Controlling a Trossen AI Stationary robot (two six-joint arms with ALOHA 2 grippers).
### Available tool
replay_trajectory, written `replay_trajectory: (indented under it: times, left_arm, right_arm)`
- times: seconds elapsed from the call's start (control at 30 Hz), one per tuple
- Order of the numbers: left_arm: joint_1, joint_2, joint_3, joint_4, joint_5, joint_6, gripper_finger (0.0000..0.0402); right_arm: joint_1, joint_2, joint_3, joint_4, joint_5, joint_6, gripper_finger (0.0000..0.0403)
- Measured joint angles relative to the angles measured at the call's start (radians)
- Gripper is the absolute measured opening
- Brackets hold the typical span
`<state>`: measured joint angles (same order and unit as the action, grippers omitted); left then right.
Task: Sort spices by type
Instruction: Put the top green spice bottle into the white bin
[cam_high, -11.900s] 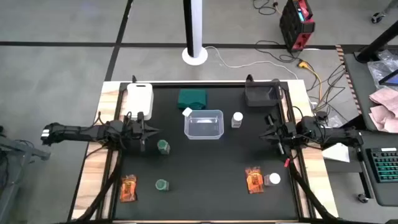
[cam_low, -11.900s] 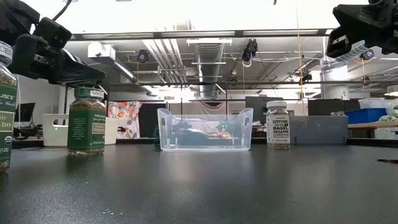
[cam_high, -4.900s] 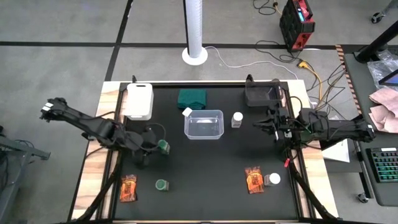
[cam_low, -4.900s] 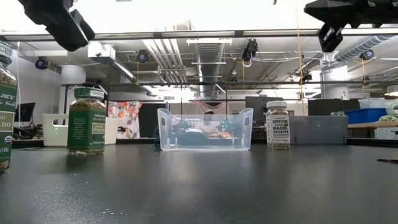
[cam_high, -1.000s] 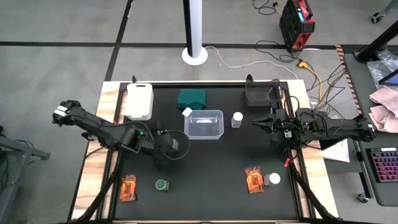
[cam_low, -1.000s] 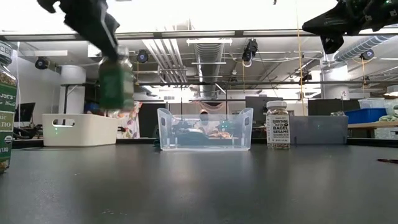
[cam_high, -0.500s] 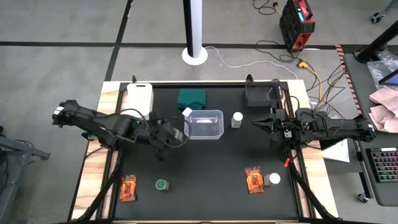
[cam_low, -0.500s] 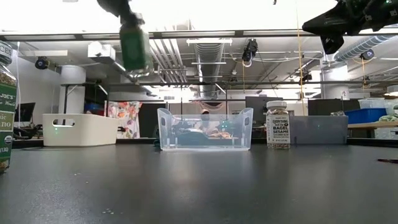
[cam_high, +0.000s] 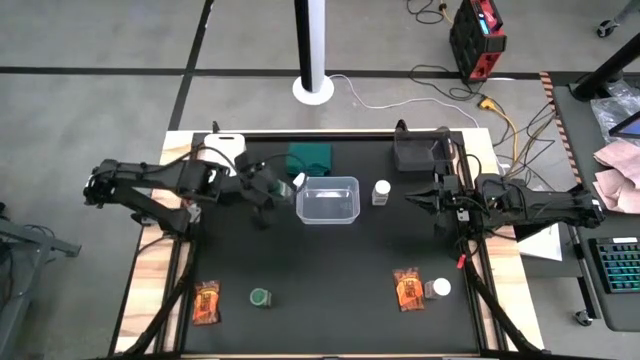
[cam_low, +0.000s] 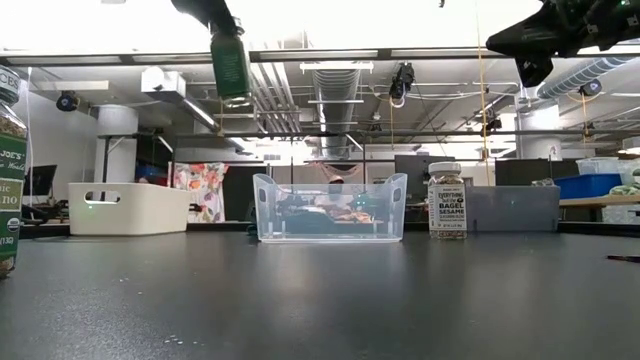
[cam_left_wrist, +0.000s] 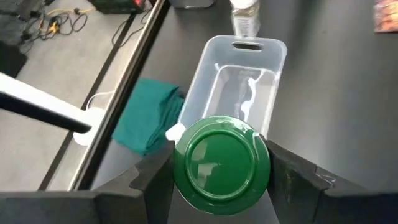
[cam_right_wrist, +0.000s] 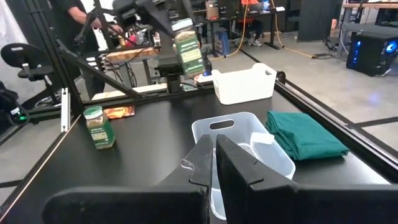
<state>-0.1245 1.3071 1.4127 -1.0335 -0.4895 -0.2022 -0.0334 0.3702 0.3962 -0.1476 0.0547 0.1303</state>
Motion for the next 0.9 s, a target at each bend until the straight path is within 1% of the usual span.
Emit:
replay_trajectory:
  times: [0.13,0.3,0.37,0.5,0.53,0.6,0.67,0.73,0.9]
  left_arm:
    - [0.042,0.0,-0.004,-0.013,0.011,0.009,0.0192]
    - [0.111,0.0,-0.018,-0.044,-0.003,-0.029,0.0192]
    - [0.152,-0.001,-0.02,-0.103,-0.067,-0.117,0.0192]
    - [0.269,-0.022,-0.031,-0.342,-0.281,-0.384,0.0192]
    - [0.299,-0.029,-0.034,-0.381,-0.315,-0.446,0.0192]
    - [0.356,-0.038,-0.043,-0.427,-0.322,-0.516,0.0192]
    - [0.406,-0.042,-0.056,-0.416,-0.301,-0.483,0.0192]
    - [0.451,-0.046,-0.063,-0.381,-0.284,-0.418,0.0192]
    - [0.581,-0.049,-0.087,-0.284,-0.189,-0.241,0.0192]
  right_arm:
    - [0.0,0.0,0.0,-0.001,0.0,0.0,0.0013]
    - [0.0,0.0,0.0,-0.005,0.0,0.0,0.0013]
    - [0.0,0.0,0.0,-0.008,0.0,0.0,0.0013]
    - [0.0,0.0,0.0,-0.015,0.0,0.0,0.0013]
    - [0.0,0.0,0.0,-0.018,0.0,0.0,0.0013]
    - [0.0,0.0,0.0,-0.02,0.0,0.0,0.0013]
    - [0.0,0.0,0.0,-0.02,0.0,0.0,0.0013]
    - [0.0,0.0,0.0,-0.021,0.0,0.0,0.0013]
    - [0.0,0.0,0.0,-0.022,0.0,0.0,0.0013]
